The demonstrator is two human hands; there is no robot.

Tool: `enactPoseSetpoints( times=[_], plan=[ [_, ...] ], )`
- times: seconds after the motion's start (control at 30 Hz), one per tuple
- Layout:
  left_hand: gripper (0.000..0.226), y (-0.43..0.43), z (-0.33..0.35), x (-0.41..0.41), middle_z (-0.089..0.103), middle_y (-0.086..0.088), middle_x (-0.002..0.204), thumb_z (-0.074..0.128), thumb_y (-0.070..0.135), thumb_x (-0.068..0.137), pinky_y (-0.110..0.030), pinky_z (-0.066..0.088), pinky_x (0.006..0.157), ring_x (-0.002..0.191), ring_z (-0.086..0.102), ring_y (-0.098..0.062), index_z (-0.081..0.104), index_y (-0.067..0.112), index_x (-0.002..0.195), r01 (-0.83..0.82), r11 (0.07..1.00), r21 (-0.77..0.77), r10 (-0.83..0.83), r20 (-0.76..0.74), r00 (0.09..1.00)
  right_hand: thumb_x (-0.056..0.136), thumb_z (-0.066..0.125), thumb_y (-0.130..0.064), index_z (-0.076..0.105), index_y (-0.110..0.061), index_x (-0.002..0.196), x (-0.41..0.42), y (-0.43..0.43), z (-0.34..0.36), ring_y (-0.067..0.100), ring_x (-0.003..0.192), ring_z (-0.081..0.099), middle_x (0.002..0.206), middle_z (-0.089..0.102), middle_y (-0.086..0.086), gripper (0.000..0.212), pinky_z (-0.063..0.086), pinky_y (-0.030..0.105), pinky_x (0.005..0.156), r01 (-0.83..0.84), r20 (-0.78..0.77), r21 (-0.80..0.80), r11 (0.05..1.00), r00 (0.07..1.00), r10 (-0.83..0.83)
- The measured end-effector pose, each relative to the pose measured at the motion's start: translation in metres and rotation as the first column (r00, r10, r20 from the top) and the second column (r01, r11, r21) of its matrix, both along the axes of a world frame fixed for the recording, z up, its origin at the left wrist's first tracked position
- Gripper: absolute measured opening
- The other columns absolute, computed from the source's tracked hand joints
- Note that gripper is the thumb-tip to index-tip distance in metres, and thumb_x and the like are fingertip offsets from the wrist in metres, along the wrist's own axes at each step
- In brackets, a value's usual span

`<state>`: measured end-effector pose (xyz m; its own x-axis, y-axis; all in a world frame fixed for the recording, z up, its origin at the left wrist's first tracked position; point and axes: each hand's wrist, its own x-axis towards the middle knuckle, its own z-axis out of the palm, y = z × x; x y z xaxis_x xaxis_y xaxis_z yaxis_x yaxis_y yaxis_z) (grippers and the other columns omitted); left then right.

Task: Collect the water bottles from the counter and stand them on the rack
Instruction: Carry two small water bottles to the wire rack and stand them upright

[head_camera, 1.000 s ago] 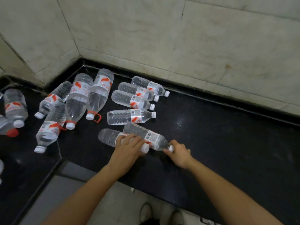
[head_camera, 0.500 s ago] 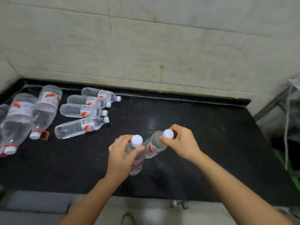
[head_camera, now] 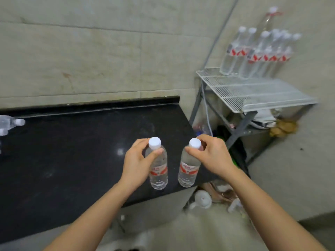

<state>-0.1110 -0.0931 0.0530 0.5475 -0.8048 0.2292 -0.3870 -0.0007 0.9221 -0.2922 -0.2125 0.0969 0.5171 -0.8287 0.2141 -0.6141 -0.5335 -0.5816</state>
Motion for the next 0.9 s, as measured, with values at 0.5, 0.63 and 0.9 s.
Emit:
enactPoseSetpoints(
  times=[0.5, 0.63, 0.9],
  plan=[
    [0.018, -0.217, 0.15, -0.074, 0.068, -0.001, 0.093, 0.077, 0.034, 0.074, -0.031, 0.052, 0.083, 0.091, 0.066, -0.014, 0.073, 0.022, 0.086, 0.23, 0.916, -0.33, -0.212, 0.092, 0.973, 0.076, 0.076, -0.041, 0.064, 0.001, 0.073, -0.11, -0.168, 0.163, 0.009, 0.053, 0.038, 0.058, 0.047, 0.003, 0.043, 0.03, 0.028, 0.053, 0.184, 0.347, -0.129, 0.975, 0.929, -0.129],
    [0.01, -0.281, 0.18, -0.07, 0.068, -0.002, 0.091, 0.073, 0.029, 0.071, -0.011, 0.049, 0.072, 0.077, 0.062, 0.004, 0.071, 0.027, 0.081, 0.237, 0.892, -0.384, -0.223, 0.08, 0.971, 0.077, 0.076, -0.039, 0.063, 0.002, 0.072, -0.108, -0.235, 0.197, 0.007, 0.05, 0.033, 0.056, 0.042, 0.001, 0.043, 0.029, 0.028, 0.052, 0.173, 0.327, -0.19, 0.966, 0.939, -0.104],
    [0.017, -0.405, 0.201, -0.047, 0.067, 0.006, 0.089, 0.075, 0.017, 0.076, -0.013, 0.048, 0.071, 0.075, 0.062, 0.007, 0.069, 0.032, 0.08, 0.196, 0.9, -0.389, -0.183, 0.068, 0.981, 0.075, 0.075, -0.039, 0.048, -0.012, 0.058, -0.082, -0.36, 0.216, 0.006, 0.044, 0.032, 0.049, 0.033, -0.007, 0.042, 0.024, 0.021, 0.043, 0.163, 0.227, -0.281, 0.946, 0.969, -0.099]
  ],
)
